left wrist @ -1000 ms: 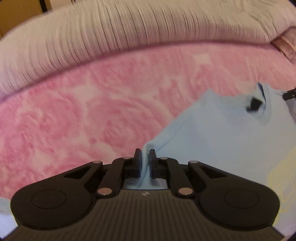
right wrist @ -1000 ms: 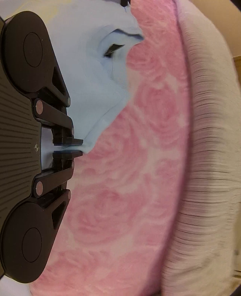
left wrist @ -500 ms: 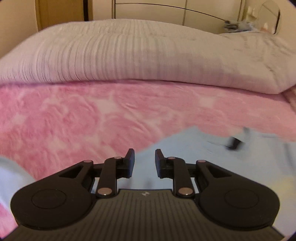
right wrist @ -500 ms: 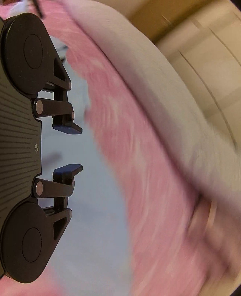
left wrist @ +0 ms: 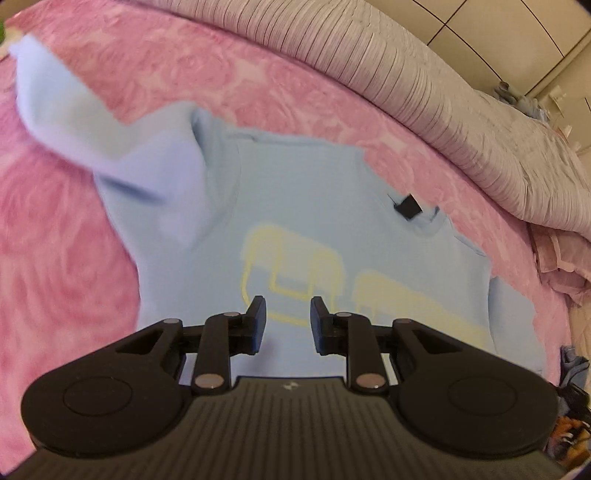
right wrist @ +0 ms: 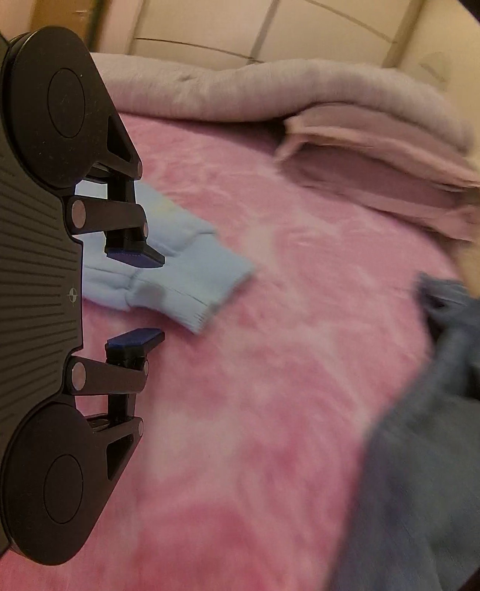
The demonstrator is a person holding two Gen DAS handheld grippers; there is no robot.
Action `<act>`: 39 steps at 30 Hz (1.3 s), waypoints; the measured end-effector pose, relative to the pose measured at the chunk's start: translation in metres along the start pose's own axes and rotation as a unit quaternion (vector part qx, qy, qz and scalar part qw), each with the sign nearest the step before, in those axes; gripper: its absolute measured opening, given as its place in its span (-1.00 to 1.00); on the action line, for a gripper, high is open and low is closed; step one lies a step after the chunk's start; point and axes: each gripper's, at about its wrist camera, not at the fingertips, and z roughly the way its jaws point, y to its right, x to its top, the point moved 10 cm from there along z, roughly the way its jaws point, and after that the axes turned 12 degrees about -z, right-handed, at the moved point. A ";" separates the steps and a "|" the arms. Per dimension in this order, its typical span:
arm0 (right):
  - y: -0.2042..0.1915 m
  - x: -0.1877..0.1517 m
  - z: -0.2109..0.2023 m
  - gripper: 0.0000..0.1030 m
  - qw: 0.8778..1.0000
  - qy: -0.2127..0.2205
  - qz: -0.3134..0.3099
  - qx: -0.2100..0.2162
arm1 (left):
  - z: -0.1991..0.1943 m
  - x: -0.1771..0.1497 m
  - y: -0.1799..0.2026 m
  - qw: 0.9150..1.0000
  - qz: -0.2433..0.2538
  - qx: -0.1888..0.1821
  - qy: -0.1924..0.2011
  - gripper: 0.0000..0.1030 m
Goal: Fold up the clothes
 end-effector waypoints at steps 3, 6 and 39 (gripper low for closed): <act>-0.011 0.000 -0.003 -0.89 0.999 0.005 -0.040 -0.010 | -0.009 -0.014 0.007 1.000 0.008 0.002 0.001 -0.61; -0.007 0.000 -0.038 -0.91 0.998 0.042 -0.036 -0.004 | -0.021 -0.025 0.010 1.000 0.009 0.003 0.005 -0.61; -0.073 -0.103 -0.106 -0.20 0.966 -0.019 -0.090 -0.242 | -0.078 0.080 -0.193 0.989 -0.111 0.070 0.074 -0.39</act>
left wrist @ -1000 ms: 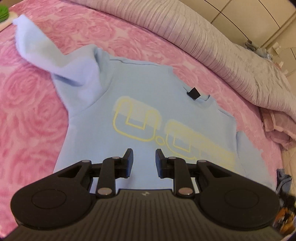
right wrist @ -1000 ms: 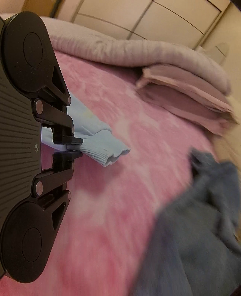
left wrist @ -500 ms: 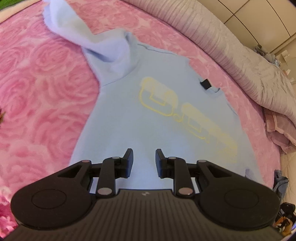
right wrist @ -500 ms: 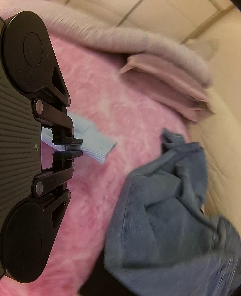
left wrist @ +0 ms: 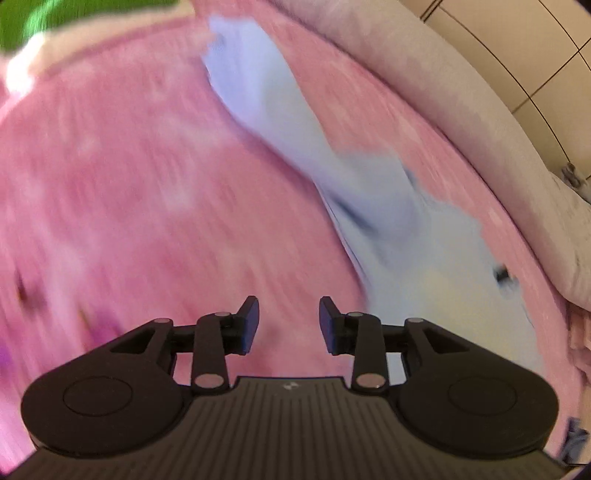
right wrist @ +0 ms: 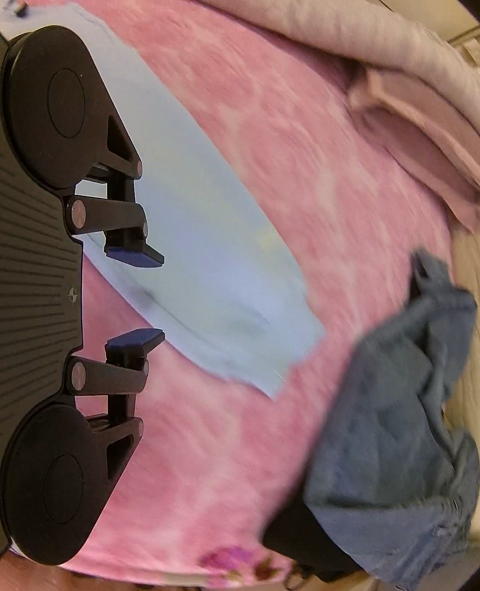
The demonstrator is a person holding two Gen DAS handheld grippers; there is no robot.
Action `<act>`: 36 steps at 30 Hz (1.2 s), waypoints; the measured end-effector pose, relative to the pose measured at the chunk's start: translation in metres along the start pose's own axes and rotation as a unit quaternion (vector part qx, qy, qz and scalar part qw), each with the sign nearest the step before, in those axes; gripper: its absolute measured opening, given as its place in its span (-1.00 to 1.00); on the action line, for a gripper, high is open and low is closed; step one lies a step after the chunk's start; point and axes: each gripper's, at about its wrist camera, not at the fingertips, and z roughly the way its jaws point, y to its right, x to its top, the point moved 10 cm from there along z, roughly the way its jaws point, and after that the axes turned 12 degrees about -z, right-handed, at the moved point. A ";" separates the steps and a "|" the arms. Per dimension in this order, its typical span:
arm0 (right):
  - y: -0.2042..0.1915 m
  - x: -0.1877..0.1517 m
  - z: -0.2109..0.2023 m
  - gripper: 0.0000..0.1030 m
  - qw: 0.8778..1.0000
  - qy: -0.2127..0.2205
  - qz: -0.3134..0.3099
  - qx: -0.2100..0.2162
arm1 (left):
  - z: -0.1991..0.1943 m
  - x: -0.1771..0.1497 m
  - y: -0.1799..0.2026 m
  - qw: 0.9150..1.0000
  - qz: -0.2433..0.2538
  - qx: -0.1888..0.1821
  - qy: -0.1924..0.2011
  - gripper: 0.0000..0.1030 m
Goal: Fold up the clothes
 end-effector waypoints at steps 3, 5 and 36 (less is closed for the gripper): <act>-0.038 -0.017 -0.003 -0.20 1.000 -0.002 -0.004 0.008 | 0.008 0.056 -0.014 1.000 -0.008 0.000 0.023 -0.28; -0.061 -0.030 -0.008 -0.20 1.000 -0.003 -0.005 0.008 | 0.016 0.094 -0.024 0.999 -0.022 0.002 0.038 -0.07; -0.145 -0.159 -0.026 -0.17 0.994 -0.080 -0.070 0.038 | -0.053 0.120 -0.162 0.975 -0.058 0.191 0.098 -0.79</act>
